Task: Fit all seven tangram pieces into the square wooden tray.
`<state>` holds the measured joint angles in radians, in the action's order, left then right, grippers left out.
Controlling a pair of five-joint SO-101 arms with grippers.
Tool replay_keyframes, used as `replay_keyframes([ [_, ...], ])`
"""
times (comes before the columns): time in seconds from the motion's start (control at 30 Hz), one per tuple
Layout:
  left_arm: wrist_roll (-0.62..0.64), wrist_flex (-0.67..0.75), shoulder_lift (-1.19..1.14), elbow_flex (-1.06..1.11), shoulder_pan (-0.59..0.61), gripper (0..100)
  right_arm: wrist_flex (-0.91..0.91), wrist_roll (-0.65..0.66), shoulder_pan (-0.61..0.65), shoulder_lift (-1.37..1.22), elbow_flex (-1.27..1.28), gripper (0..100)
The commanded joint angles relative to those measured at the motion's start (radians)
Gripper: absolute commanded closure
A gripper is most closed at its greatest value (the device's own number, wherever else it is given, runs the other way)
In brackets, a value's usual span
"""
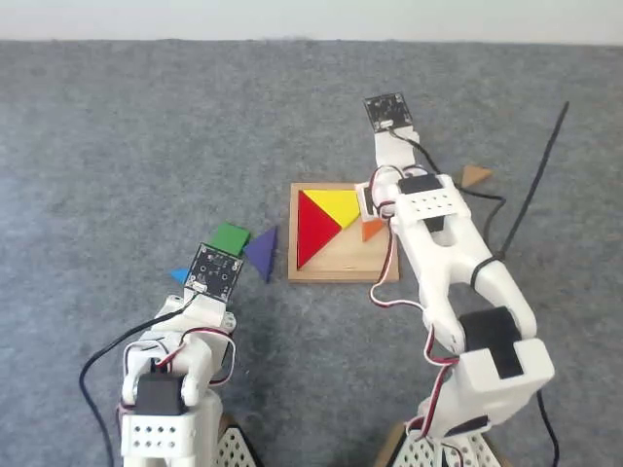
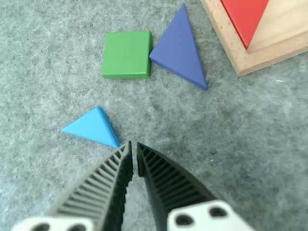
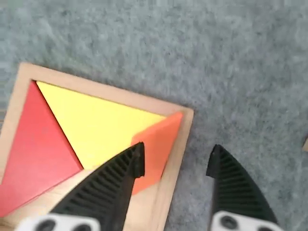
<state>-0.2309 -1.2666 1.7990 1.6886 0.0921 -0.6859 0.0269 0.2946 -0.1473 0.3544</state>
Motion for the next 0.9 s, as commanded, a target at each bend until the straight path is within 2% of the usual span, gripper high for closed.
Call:
replay_keyframes([
  [0.0,-0.011,-0.003,0.023,-0.007,0.005,98,0.094,0.009,-0.001,-0.045,-0.031,76.2],
  [0.33,-0.011,-0.003,0.023,-0.007,0.005,98,0.074,0.011,-0.005,-0.183,-0.117,76.1],
  [0.5,-0.011,-0.003,0.023,-0.007,0.005,98,-0.005,0.011,-0.008,-0.148,-0.107,76.1],
  [0.87,-0.011,-0.003,0.023,-0.007,0.005,98,-0.004,0.008,-0.01,-0.028,0.021,76.1],
])
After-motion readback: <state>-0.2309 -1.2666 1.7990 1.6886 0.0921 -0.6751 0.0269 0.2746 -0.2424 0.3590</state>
